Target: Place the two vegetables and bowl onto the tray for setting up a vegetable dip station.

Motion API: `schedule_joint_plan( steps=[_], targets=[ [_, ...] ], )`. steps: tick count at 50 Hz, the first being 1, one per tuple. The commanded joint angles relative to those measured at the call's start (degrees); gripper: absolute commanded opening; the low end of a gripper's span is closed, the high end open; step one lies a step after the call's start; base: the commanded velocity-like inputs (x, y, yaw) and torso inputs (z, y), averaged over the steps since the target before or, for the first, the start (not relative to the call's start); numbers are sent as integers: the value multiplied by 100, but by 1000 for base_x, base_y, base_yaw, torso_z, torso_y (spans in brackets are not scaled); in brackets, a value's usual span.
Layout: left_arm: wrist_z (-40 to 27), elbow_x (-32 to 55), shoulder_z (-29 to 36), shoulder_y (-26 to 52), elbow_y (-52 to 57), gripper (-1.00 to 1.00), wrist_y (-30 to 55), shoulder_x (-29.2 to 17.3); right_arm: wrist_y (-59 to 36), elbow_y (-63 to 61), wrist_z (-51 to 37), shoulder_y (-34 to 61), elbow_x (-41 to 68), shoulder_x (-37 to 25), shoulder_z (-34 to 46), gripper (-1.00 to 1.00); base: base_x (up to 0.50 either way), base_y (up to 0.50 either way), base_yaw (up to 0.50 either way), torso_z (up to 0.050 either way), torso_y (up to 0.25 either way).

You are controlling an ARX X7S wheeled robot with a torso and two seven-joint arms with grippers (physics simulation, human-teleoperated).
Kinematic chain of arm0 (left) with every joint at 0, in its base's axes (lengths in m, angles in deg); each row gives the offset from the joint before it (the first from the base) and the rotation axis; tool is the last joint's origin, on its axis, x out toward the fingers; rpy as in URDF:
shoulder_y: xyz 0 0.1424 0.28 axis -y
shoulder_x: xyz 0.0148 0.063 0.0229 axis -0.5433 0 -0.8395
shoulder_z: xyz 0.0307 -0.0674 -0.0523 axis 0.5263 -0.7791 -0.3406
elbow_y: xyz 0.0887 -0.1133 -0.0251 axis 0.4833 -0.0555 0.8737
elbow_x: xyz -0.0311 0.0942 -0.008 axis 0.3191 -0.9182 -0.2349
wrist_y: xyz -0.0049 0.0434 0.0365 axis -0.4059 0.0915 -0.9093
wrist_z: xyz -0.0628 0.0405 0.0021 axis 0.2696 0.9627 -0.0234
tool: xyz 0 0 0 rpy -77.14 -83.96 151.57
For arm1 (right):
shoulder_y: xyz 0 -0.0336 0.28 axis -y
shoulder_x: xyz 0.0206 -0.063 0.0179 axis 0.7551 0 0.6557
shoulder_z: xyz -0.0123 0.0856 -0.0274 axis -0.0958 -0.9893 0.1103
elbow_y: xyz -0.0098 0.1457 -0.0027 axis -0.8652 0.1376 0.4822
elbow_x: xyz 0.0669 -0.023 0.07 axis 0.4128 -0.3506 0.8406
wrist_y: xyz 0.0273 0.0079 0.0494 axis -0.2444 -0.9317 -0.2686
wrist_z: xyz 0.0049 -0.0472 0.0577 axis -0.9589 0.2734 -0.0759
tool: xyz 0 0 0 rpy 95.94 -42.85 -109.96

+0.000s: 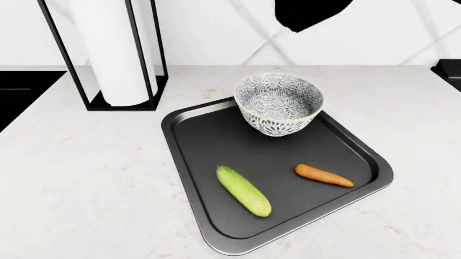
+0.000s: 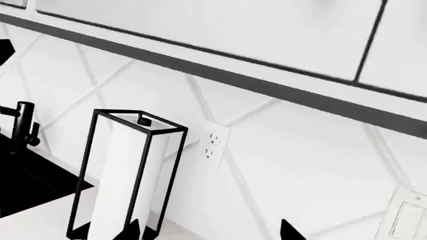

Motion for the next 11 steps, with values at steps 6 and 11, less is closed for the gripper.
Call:
schedule_joint_plan(
  steps=[6,11],
  targets=[
    [-51,85,-112,283,44,100,-31,20,-851,-205,-262,1326,-776,153,-232,100,0,0,0,0,0],
    [-70,105,-159,419,69,100,-36,36,-1319,-186,-314,1442,-1136,366,-758,100,0,0,0,0,0]
  ],
)
